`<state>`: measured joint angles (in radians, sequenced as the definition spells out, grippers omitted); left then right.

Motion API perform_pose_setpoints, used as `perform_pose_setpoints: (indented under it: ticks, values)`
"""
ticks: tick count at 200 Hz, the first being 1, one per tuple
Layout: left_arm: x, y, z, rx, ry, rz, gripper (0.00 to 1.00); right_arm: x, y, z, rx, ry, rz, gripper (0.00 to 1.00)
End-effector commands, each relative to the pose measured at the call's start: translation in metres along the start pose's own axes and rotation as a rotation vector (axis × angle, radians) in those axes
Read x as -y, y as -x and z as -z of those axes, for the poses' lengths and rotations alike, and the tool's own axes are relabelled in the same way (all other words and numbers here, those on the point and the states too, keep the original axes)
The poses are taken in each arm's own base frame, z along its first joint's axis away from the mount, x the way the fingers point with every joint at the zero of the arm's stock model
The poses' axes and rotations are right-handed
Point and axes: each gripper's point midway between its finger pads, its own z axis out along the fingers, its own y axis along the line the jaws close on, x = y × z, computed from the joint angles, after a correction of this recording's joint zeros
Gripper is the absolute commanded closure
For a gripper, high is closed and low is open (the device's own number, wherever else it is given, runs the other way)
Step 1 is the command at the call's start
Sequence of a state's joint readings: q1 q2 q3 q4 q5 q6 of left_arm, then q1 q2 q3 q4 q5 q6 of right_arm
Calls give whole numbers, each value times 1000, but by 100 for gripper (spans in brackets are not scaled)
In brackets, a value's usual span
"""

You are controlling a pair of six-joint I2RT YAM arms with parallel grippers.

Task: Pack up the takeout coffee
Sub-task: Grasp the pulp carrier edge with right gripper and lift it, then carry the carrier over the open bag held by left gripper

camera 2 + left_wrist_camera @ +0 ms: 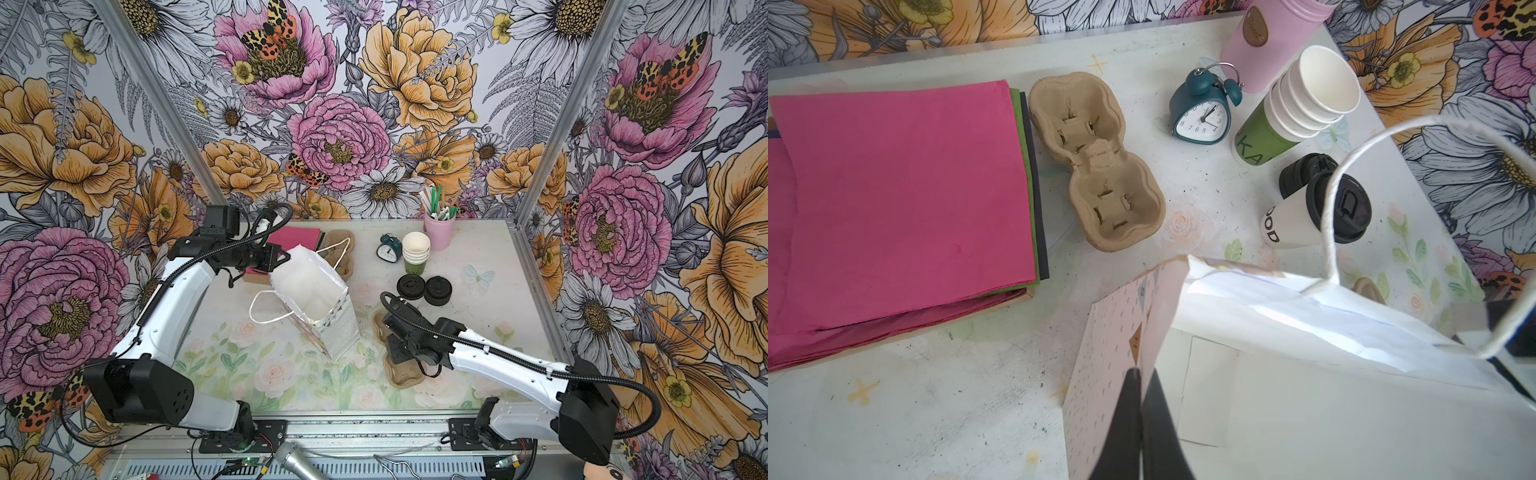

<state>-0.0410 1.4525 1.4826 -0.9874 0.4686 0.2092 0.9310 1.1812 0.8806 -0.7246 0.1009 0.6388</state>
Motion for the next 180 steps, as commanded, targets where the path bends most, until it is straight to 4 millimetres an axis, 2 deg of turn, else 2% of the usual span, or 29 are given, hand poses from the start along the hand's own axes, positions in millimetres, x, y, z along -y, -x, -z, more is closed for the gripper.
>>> perform_pose_setpoints:
  ticks: [1,53,90,130,149,180]
  values:
    - [6,7,6,42,-21,-6,100,-8,34,37,142,25,29,70]
    - [8,9,7,51,-31,-4,100,-36,101,120,380,114,122,70]
    - [9,10,7,57,-36,-2,100,-66,145,162,486,175,208,70]
    - [10,10,7,59,-42,0,100,-115,189,178,536,240,301,70]
    - [10,11,8,61,-42,2,100,-143,204,175,544,270,345,70]
    - [11,12,8,66,-55,5,100,-178,221,162,548,318,377,70]
